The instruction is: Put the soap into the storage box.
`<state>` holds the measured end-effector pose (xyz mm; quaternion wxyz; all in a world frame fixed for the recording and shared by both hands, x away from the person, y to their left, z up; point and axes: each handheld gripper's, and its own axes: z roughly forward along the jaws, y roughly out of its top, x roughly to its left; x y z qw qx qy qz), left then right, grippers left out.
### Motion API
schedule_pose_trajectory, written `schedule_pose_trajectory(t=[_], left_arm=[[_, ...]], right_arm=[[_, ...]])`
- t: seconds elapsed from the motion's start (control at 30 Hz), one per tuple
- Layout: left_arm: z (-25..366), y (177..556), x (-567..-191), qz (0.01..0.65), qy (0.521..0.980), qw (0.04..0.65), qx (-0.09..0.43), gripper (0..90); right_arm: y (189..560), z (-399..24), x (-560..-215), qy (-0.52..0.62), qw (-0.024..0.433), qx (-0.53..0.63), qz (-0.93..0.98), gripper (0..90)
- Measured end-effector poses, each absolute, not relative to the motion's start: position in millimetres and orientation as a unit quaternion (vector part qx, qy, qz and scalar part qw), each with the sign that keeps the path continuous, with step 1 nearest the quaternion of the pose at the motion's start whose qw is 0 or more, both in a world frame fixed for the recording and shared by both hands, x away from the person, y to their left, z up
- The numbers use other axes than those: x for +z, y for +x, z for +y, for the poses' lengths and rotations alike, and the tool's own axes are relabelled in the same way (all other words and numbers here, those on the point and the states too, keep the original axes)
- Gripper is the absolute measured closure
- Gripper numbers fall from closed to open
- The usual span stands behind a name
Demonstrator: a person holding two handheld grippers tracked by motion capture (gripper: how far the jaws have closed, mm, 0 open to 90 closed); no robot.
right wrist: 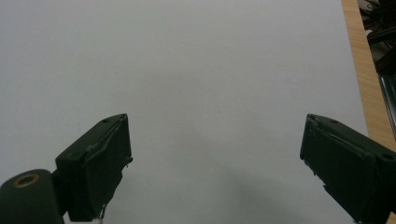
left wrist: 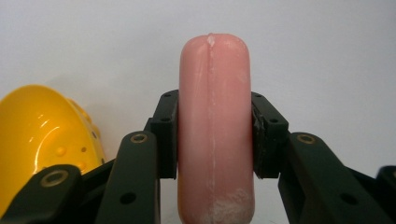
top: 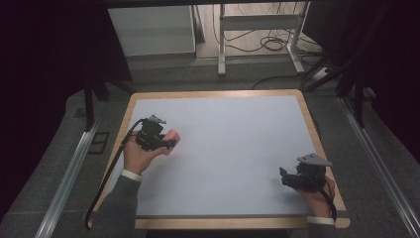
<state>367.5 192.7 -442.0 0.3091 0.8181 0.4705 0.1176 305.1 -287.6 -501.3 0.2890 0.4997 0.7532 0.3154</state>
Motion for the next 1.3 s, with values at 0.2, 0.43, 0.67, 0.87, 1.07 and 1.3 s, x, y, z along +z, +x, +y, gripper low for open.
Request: schedule_pose_trajectory(t=[0.2,0.43,0.67,0.87,1.07,1.3], left_arm=[[198.5,368.8,-439.0,0.476,0.814,0.311,0.121,60.2],[206.2,370.6,-436.9,0.484,0.809,0.309,0.126,60.2],[214.3,372.4,-436.9,0.494,0.803,0.309,0.128,60.2],[221.1,374.8,-438.0,0.502,0.798,0.306,0.129,60.2],[228.0,376.2,-436.1,0.511,0.792,0.306,0.134,60.2],[237.2,376.9,-434.1,0.518,0.787,0.304,0.139,60.2]], right_arm=[[304.9,-287.8,-500.8,0.500,0.289,0.316,0.753,8.6],[304.9,-287.8,-501.0,0.500,0.290,0.316,0.753,8.6],[304.9,-288.4,-500.8,0.500,0.291,0.316,0.752,8.6],[304.9,-288.1,-501.0,0.500,0.290,0.315,0.752,8.6],[304.9,-288.1,-501.0,0.500,0.290,0.315,0.752,8.6],[305.1,-288.0,-501.5,0.501,0.291,0.314,0.752,8.6]])
